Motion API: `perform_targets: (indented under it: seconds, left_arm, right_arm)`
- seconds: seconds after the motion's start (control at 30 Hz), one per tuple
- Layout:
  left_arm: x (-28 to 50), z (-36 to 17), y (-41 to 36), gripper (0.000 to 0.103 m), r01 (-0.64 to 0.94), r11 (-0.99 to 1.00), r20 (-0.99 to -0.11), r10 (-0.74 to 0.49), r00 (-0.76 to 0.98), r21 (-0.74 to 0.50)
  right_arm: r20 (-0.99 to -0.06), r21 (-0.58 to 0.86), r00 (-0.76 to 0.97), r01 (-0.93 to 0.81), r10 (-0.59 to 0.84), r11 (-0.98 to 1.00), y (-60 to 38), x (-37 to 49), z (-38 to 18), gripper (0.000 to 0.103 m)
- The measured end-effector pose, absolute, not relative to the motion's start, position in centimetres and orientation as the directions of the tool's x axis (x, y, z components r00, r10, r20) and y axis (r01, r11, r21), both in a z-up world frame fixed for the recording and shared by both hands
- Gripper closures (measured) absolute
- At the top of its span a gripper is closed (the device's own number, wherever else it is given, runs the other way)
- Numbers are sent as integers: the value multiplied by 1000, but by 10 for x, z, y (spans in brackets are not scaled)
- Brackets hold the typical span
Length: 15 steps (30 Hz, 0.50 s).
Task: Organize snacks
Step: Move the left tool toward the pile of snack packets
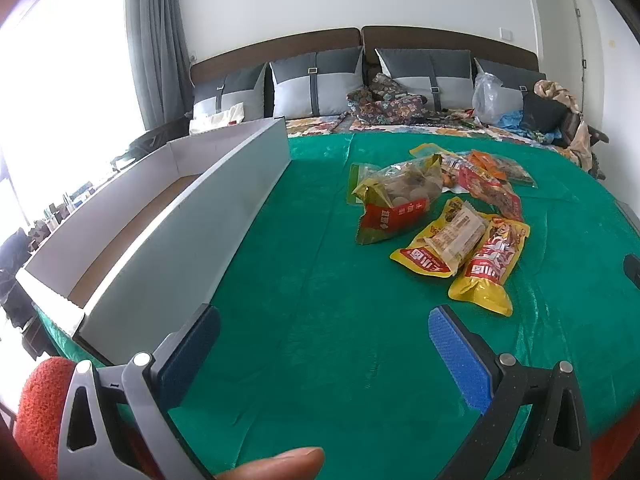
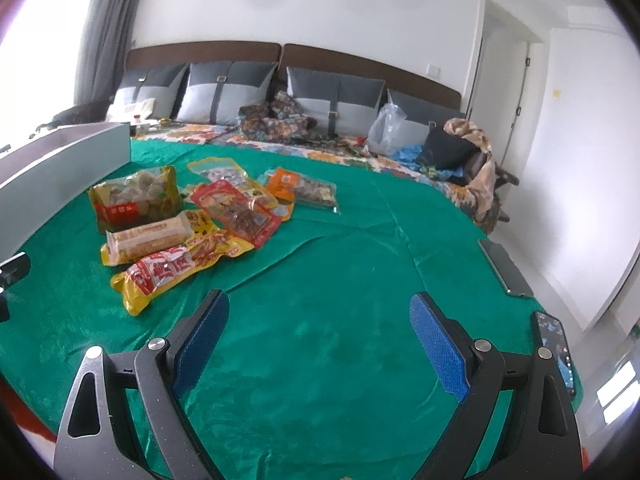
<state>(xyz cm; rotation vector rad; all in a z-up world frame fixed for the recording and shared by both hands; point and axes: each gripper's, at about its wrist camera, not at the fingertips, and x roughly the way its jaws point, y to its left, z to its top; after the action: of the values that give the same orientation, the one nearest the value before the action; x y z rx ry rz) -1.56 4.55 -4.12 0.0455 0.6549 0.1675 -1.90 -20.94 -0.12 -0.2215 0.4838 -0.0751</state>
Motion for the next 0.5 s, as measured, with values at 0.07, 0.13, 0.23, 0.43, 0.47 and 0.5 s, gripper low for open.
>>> perform_targets:
  seconds: [0.07, 0.13, 0.23, 0.43, 0.47, 0.5]
  left_arm:
    - [-14, -43, 47, 0, -143, 985, -608, 169, 776, 92]
    - [-12, -46, 49, 0, -142, 986, -617, 169, 769, 93]
    - [-6, -53, 51, 0, -133, 987, -640, 156, 753, 85]
    - [43, -71, 53, 0, -82, 996, -750, 68, 657, 19]
    - [55, -75, 53, 0, -77, 997, -770, 58, 635, 12]
    - [63, -79, 53, 0, -71, 997, -783, 47, 620, 4]
  right_arm:
    - [-456, -227, 881, 18, -123, 974, -210, -19, -2, 9]
    - [-460, -226, 880, 18, -122, 974, -211, -18, -3, 9]
    - [-468, -221, 875, 16, -121, 975, -212, -17, -5, 9]
    - [-489, -206, 864, 20, -121, 978, -216, -12, -10, 9]
    - [-491, -205, 863, 22, -122, 978, -217, -12, -10, 9]
    - [-493, -204, 861, 26, -126, 979, -218, -12, -11, 9]
